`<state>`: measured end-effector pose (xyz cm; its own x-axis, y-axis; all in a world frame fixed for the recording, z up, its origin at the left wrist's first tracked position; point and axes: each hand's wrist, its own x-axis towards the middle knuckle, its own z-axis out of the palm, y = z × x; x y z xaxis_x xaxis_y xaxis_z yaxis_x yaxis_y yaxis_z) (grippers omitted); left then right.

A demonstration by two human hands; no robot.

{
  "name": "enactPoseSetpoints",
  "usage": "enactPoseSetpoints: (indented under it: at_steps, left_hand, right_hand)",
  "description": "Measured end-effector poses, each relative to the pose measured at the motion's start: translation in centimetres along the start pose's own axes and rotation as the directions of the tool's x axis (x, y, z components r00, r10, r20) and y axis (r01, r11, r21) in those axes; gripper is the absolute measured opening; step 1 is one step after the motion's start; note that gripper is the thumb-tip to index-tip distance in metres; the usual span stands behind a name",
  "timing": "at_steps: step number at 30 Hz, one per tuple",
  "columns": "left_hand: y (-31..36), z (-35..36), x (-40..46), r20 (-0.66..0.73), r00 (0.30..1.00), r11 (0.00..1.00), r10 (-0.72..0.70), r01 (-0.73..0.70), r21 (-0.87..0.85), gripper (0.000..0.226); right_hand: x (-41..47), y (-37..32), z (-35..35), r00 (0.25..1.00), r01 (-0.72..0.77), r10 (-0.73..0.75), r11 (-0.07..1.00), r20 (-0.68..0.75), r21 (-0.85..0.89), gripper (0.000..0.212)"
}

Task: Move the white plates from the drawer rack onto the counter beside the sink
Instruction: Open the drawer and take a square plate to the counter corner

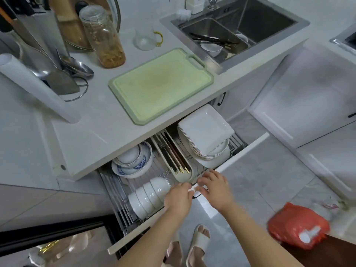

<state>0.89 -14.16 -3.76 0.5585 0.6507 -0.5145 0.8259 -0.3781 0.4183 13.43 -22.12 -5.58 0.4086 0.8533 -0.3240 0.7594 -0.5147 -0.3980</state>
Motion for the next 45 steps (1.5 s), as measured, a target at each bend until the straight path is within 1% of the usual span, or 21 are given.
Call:
enactPoseSetpoints:
  at_steps: [2, 7, 10, 15, 18, 20, 23, 24, 26, 27, 29, 31, 33, 34, 36, 39, 41, 43, 45]
  left_hand:
    - [0.6, 0.4, -0.3, -0.01, 1.0, 1.0, -0.018, 0.018, -0.001, 0.026]
    - [1.4, 1.5, -1.1, -0.018, 0.998, 0.998, -0.064, 0.064, -0.008, 0.024]
    - [2.0, 2.2, -1.5, -0.013, 0.996, 0.996, -0.084, 0.084, -0.017, 0.02]
    - [2.3, 3.2, -2.3, -0.025, 0.994, 0.993, -0.107, 0.106, -0.047, 0.014]
    - [2.3, 3.6, -2.5, 0.005, 0.994, 0.991, -0.113, 0.113, -0.072, 0.012]
    - [2.3, 3.5, -2.4, 0.024, 0.994, 0.992, -0.103, 0.105, -0.073, 0.011]
    - [1.8, 3.1, -1.6, 0.113, 0.992, 0.994, -0.063, 0.072, -0.082, 0.01]
    - [1.7, 2.8, -1.1, 0.161, 0.986, 0.993, -0.052, 0.068, -0.096, 0.01]
    - [1.7, 1.9, 0.2, 0.235, 0.971, 0.97, -0.047, 0.101, -0.222, 0.006]
    - [2.0, 1.3, 1.0, 0.249, 0.967, 0.946, -0.047, 0.123, -0.299, 0.006]
    - [2.8, 0.1, 3.1, 0.208, 0.976, 0.909, -0.064, 0.143, -0.391, 0.008]
    - [3.8, -1.1, 5.6, 0.157, 0.982, 0.873, -0.103, 0.165, -0.458, 0.011]
    - [4.8, -2.0, 8.0, 0.152, 0.982, 0.84, -0.109, 0.173, -0.515, 0.011]
    - [5.3, -2.3, 9.1, 0.159, 0.982, 0.83, -0.103, 0.173, -0.531, 0.01]
    - [6.0, -2.6, 11.2, 0.182, 0.975, 0.803, -0.129, 0.21, -0.557, 0.017]
    - [6.7, -2.3, 14.1, 0.2, 0.956, 0.792, -0.215, 0.291, -0.537, 0.029]
    - [6.8, -1.7, 16.0, 0.21, 0.933, 0.765, -0.293, 0.36, -0.533, 0.038]
    - [6.8, -1.1, 17.5, 0.213, 0.915, 0.727, -0.343, 0.402, -0.556, 0.037]
    - [6.9, -0.4, 18.8, 0.208, 0.904, 0.695, -0.374, 0.422, -0.582, 0.029]
  right_hand:
    - [-0.5, 0.5, 0.0, 1.0, -0.004, 0.005, 1.0, -0.012, 0.028, 0.025]
    - [-1.6, 1.7, 0.0, 0.999, 0.026, -0.025, 0.999, -0.032, 0.034, 0.022]
    - [-2.1, 2.1, 0.0, 0.997, 0.025, -0.02, 0.997, -0.077, 0.066, 0.021]
    - [-3.2, 2.7, 0.4, 0.997, 0.018, -0.015, 0.999, -0.071, 0.043, 0.021]
    - [-3.9, 2.8, 0.3, 0.998, -0.005, 0.008, 0.999, -0.07, 0.044, 0.021]
    - [-4.1, 2.8, 0.3, 0.999, -0.025, 0.025, 1.0, -0.048, 0.012, 0.022]
    - [-4.1, 2.5, 0.5, 0.999, -0.042, 0.042, 0.998, -0.005, -0.045, 0.023]
    - [-3.8, 2.4, 0.4, 0.999, -0.044, 0.045, 0.997, 0.014, -0.066, 0.024]
    - [-2.7, 2.3, -0.1, 0.998, -0.051, 0.054, 0.996, 0.034, -0.077, 0.029]
    - [-1.9, 2.4, -0.6, 0.998, -0.056, 0.057, 0.997, 0.028, -0.06, 0.03]
    - [0.0, 2.9, -1.8, 0.997, -0.071, 0.071, 0.997, -0.006, 0.012, 0.03]
    - [2.3, 3.8, -3.2, 0.992, -0.122, 0.126, 0.985, -0.028, 0.125, 0.031]
    - [4.4, 4.9, -4.7, 0.98, -0.194, 0.201, 0.958, -0.009, 0.209, 0.036]
    - [5.5, 5.5, -5.3, 0.972, -0.229, 0.236, 0.947, -0.004, 0.224, 0.039]
    - [7.6, 6.6, -6.4, 0.95, -0.3, 0.313, 0.919, -0.011, 0.255, 0.042]
    - [10.5, 8.2, -7.3, 0.916, -0.381, 0.4, 0.886, -0.022, 0.264, 0.046]
    - [12.4, 9.4, -7.6, 0.897, -0.416, 0.44, 0.874, -0.045, 0.252, 0.047]
    - [14.2, 10.3, -7.7, 0.871, -0.452, 0.486, 0.852, -0.076, 0.264, 0.046]
    - [15.9, 11.2, -7.6, 0.852, -0.475, 0.514, 0.839, -0.099, 0.264, 0.046]
